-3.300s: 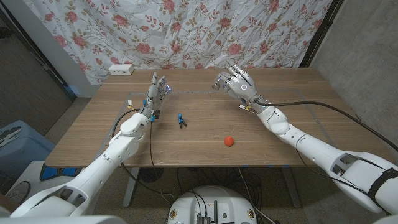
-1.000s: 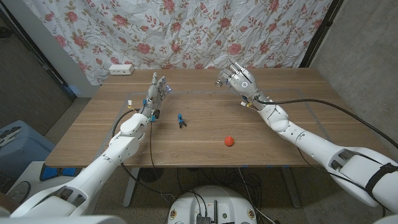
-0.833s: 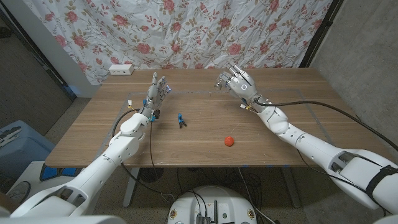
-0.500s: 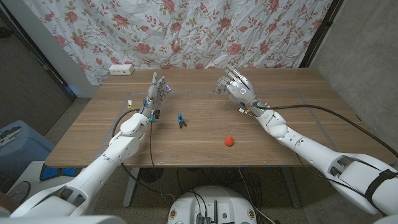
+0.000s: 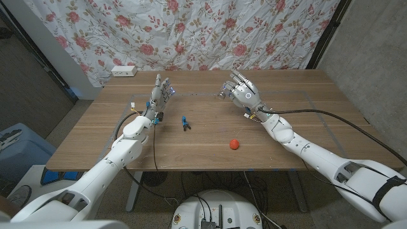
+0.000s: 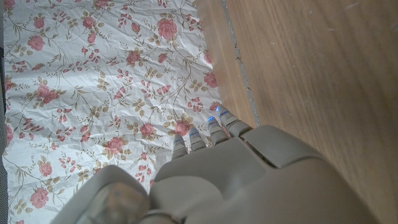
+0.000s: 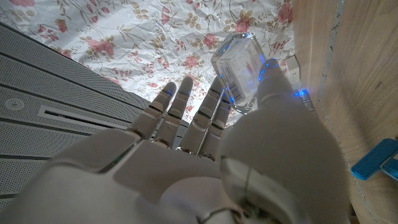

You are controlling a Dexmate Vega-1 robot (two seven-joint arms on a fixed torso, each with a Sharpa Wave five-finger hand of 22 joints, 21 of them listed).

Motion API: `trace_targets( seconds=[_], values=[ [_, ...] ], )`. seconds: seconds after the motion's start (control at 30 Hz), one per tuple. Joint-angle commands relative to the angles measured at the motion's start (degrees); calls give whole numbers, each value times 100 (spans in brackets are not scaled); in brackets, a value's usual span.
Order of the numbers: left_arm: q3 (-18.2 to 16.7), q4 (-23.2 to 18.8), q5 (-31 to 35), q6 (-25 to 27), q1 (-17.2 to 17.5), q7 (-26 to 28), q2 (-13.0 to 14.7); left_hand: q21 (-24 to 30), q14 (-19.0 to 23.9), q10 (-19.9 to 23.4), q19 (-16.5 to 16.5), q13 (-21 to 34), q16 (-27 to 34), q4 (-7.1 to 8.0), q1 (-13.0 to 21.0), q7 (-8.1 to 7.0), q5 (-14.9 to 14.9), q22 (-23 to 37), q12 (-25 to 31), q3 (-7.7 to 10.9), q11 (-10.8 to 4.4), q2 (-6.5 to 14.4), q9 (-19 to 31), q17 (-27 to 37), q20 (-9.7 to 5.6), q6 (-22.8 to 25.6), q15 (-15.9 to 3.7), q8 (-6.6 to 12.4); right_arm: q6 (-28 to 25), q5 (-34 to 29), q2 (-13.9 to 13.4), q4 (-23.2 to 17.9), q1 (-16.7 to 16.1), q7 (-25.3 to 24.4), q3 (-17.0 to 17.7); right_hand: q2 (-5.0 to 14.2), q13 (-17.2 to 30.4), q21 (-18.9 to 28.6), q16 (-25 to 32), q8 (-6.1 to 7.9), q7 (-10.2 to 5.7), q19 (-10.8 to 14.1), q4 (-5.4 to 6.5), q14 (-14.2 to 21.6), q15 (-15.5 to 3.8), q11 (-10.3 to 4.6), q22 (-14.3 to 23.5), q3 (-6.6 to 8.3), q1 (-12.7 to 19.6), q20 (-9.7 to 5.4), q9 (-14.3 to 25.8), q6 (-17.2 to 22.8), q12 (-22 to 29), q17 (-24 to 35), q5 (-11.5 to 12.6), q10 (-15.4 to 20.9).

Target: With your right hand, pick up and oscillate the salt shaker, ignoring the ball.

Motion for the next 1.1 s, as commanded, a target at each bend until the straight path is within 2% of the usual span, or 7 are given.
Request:
trace_targets(
  seconds=[0.03, 0.67, 1.1],
  values=[
    [0, -3, 0, 0, 2, 1, 0, 26, 5, 1, 27, 21, 29, 36, -1, -42, 45, 28, 43, -11, -46, 578, 35, 34, -139, 4, -601, 25, -138, -30, 155, 94, 194, -1, 95, 388, 23, 16, 19, 37, -149, -21, 30, -24, -853, -13, 23, -1, 366, -69, 72, 157, 19, 13, 4, 38],
    [0, -1, -1, -1, 0, 0, 0, 26, 4, 6, 26, 21, 28, 36, -1, -55, 45, 28, 45, -11, -54, 579, 35, 34, -139, 3, -607, 24, -620, -104, 38, -229, 482, -1, 255, 404, 30, 20, 26, 67, -148, -13, 40, 4, -852, -14, 22, -16, 386, -76, 88, 162, 24, 16, -4, 53],
    [-1, -2, -1, -2, 2, -1, 1, 26, 3, 6, 25, 21, 28, 35, -1, -55, 45, 28, 45, -11, -35, 578, 35, 34, -137, 0, -605, 23, -695, -77, 107, -128, 589, -1, 327, 404, 32, 14, 17, 80, -148, -31, 41, 1, -847, -14, 22, -25, 401, -65, 95, 158, 23, 12, -10, 54]
  ],
)
